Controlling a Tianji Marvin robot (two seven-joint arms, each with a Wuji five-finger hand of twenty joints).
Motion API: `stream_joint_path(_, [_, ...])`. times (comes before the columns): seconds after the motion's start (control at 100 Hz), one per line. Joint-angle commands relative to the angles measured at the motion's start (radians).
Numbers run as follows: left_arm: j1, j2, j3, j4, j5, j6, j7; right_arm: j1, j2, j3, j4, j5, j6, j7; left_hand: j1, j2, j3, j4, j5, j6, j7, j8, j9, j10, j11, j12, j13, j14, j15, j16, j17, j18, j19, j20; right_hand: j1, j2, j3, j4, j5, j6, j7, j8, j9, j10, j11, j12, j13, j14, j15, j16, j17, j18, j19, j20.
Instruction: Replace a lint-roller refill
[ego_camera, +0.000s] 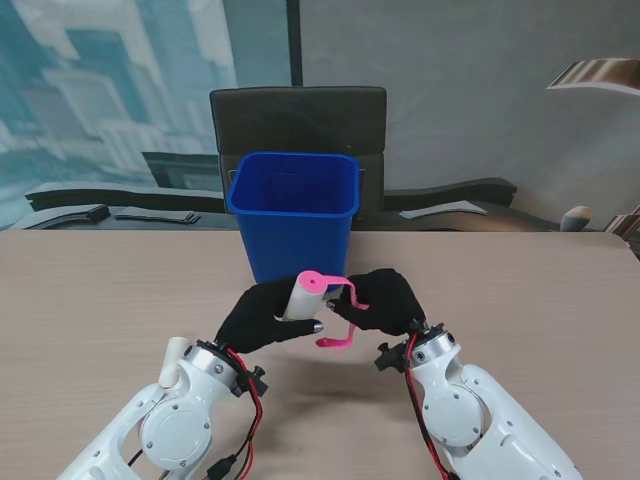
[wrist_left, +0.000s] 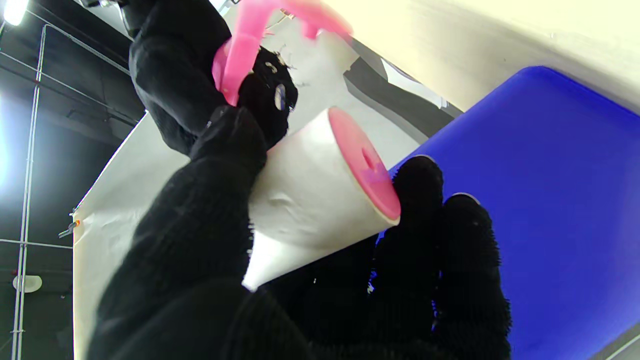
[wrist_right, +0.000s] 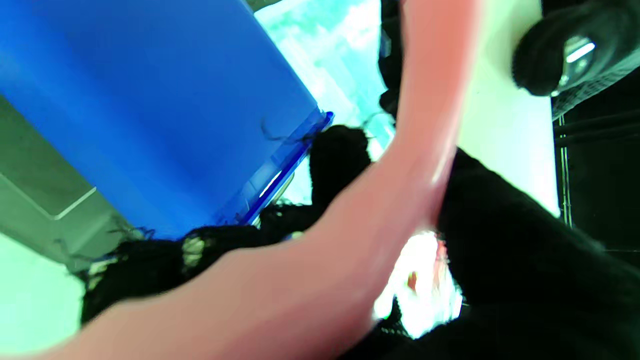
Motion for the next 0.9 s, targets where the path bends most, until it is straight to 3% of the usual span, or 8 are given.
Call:
stream_joint_path(0.0, [-0.002, 0.002, -0.017, -0.022, 0.005, -0.005, -0.008, -0.007, 0.008, 0.017, -0.007, -0.025, -0.006, -0.013, 0.2, 0.217, 0.098, 0.01, 0.089, -0.131, 0.071, -0.01, 0.019, -0.038, 0.134, -0.011, 0.052, -0.035, 0.054, -0.002, 0.016, -0.043, 0.045, -0.007, -0.046, -0.044, -0.005, -0.036, 0.059, -0.007, -0.009, 0.053, 0.053, -0.015, 0.102, 0.025, -0.008, -0.482, 0.131, 0.059, 0.061, -0.329, 0.177, -0.037])
stream_joint_path(0.05, [-0.007, 0.002, -0.027, -0.032, 0.008, -0.01, -0.007, -0.011, 0.009, 0.029, -0.008, -0.044, -0.004, -0.03, 0.206, 0.224, 0.083, 0.008, 0.09, -0.134, 0.083, -0.007, 0.018, -0.039, 0.147, -0.012, 0.055, -0.036, 0.06, 0.0, 0.019, -0.045, 0.05, -0.006, -0.06, -0.037, -0.04, -0.038, 0.067, -0.013, -0.035, 0.112, 0.053, -0.019, 0.102, 0.028, -0.007, -0.485, 0.13, 0.062, 0.06, -0.331, 0.175, -0.037])
stream_joint_path(0.28, [-0.149, -0.001, -0.034, -0.03, 0.031, 0.027, -0.016, -0.024, 0.012, 0.064, -0.008, -0.073, 0.01, -0.051, 0.212, 0.237, 0.062, 0.009, 0.082, -0.146, 0.101, 0.001, 0.013, -0.046, 0.158, -0.014, 0.05, -0.041, 0.062, -0.001, 0.016, -0.045, 0.052, -0.007, -0.098, 0.016, -0.071, -0.04, 0.062, -0.005, -0.042, 0.12, 0.053, -0.02, 0.104, 0.03, -0.007, -0.488, 0.129, 0.063, 0.06, -0.332, 0.174, -0.037])
stream_joint_path(0.46, [-0.293, -0.011, -0.015, 0.019, -0.081, 0.11, -0.079, -0.023, 0.016, 0.072, -0.001, -0.08, 0.009, -0.045, 0.216, 0.239, 0.047, 0.014, 0.077, -0.138, 0.1, -0.006, 0.009, -0.05, 0.141, -0.035, 0.043, -0.045, 0.048, -0.009, 0.01, -0.052, 0.045, -0.012, -0.103, 0.026, -0.062, -0.037, 0.059, -0.004, -0.046, 0.121, 0.053, -0.02, 0.104, 0.031, -0.007, -0.487, 0.128, 0.063, 0.06, -0.332, 0.173, -0.037])
stream_joint_path(0.79, [-0.562, -0.015, 0.048, 0.212, -0.15, 0.162, -0.19, -0.023, 0.017, 0.078, 0.003, -0.068, 0.013, -0.026, 0.183, 0.246, 0.004, 0.03, 0.025, -0.145, 0.032, -0.024, -0.067, -0.07, 0.089, -0.058, -0.025, -0.073, -0.021, -0.037, -0.036, -0.09, 0.0, -0.028, -0.108, 0.057, -0.074, -0.04, 0.057, 0.001, -0.052, 0.121, 0.052, -0.013, 0.1, 0.03, -0.007, -0.486, 0.129, 0.062, 0.06, -0.332, 0.172, -0.038])
stream_joint_path(0.84, [-0.598, -0.017, 0.063, 0.248, -0.152, 0.169, -0.202, -0.023, 0.017, 0.079, 0.002, -0.066, 0.013, -0.023, 0.162, 0.247, -0.002, 0.032, 0.003, -0.134, -0.005, -0.027, -0.101, -0.067, 0.076, -0.062, -0.048, -0.075, -0.043, -0.043, -0.053, -0.094, -0.018, -0.031, -0.109, 0.061, -0.077, -0.04, 0.057, 0.002, -0.053, 0.121, 0.053, -0.012, 0.1, 0.03, -0.007, -0.486, 0.129, 0.062, 0.06, -0.332, 0.172, -0.038])
stream_joint_path(0.89, [-0.637, -0.021, 0.08, 0.299, -0.159, 0.159, -0.204, -0.024, 0.018, 0.08, 0.001, -0.065, 0.013, -0.022, 0.098, 0.279, -0.002, 0.028, -0.043, -0.103, -0.122, -0.002, -0.205, -0.059, 0.088, -0.152, -0.119, -0.081, -0.102, -0.05, -0.105, -0.104, -0.067, -0.031, -0.108, 0.06, -0.079, -0.039, 0.057, 0.003, -0.054, 0.121, 0.053, -0.012, 0.1, 0.03, -0.007, -0.486, 0.13, 0.062, 0.06, -0.332, 0.172, -0.038])
